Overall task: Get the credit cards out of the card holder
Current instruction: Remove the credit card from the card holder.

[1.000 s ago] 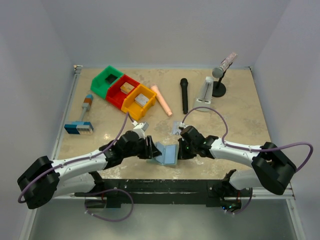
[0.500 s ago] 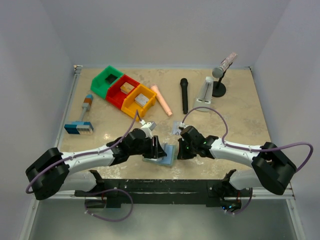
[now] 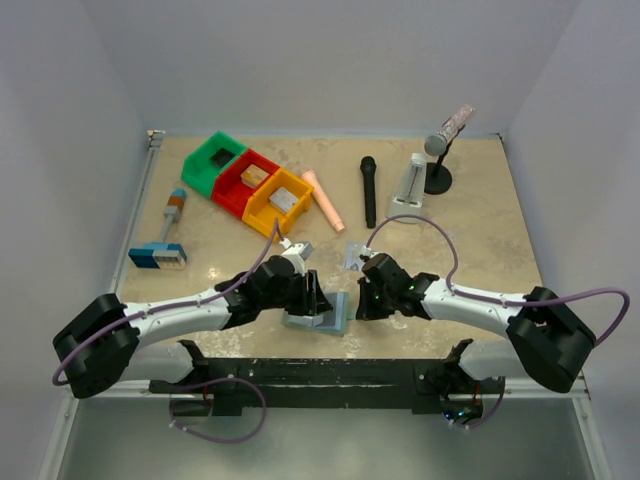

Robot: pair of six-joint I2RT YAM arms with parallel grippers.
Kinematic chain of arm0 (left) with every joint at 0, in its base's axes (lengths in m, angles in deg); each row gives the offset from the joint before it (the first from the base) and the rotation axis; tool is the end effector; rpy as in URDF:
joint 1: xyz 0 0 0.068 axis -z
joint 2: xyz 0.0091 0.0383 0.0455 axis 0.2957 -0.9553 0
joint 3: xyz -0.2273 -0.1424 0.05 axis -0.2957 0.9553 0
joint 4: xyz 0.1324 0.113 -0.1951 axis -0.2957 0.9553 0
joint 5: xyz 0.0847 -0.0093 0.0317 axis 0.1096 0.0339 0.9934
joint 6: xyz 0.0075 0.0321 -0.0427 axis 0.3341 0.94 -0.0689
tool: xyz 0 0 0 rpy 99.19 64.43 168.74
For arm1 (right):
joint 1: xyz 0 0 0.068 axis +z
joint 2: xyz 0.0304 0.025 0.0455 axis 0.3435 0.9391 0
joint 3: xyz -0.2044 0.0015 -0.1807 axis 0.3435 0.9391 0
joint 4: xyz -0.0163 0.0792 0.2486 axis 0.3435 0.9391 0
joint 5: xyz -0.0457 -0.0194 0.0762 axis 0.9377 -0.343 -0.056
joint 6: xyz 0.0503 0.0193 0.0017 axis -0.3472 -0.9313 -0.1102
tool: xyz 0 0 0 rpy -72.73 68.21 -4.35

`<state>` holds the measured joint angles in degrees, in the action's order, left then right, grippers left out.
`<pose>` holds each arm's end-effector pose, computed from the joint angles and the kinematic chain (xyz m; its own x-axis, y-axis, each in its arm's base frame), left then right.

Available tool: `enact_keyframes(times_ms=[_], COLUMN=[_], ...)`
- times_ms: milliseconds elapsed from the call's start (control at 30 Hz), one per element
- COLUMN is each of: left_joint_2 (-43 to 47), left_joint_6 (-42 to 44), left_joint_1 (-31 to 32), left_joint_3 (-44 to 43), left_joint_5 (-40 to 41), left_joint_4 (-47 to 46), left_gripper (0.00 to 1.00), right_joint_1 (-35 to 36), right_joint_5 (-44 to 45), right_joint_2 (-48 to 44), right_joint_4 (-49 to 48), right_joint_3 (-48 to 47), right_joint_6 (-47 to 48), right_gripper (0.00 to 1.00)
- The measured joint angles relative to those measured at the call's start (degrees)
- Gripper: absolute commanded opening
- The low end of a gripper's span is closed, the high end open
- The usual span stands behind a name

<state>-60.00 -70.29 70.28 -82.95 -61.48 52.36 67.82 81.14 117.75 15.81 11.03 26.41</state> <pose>0.1431 -0.1994 0.1815 -0.8887 -0.0838 -0.4507 0.2793 0.6806 -0.6773 0.1526 0.1701 0.1526 -0.9193 -0.0673 -0.3877 -0.2211 0.9034 0.3674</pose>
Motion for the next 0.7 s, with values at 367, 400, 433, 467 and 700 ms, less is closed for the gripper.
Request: enact_keyframes(times_ms=[367,400,433,467,700], left_joint_2=[11.9,14.1,16.2,18.1,17.5], left_joint_6=[-0.2,-0.3,-0.3,-0.2,2.5], left_joint_1=[-0.3,-0.5,-0.7,-1.0,-1.4], left_joint_3=[0.1,0.1,0.2,0.3,0.3], left_joint_5=[14.9,16.6,18.0,19.2,14.6], left_joint_4=[13.4,14.8,15.9,16.6,12.2], left_gripper=[0.47,0.47,0.47,0.47,0.44], right_joint_1=[0.0,0.0,0.0,0.0,0.0], right_joint_5=[0.1,0.1,0.1,0.1,0.0], right_joint_2=[-1.7,-1.9,-2.1,-2.2,-2.2], right_joint_4=[0.6,0.8,0.9,0.9,0.9], right_joint_3=[0.1,0.1,0.1,0.1,0.2], right_joint_6=[0.0,0.0,0.0,0.0,0.1], right_gripper=[0.0,0.0,0.0,0.0,0.0])
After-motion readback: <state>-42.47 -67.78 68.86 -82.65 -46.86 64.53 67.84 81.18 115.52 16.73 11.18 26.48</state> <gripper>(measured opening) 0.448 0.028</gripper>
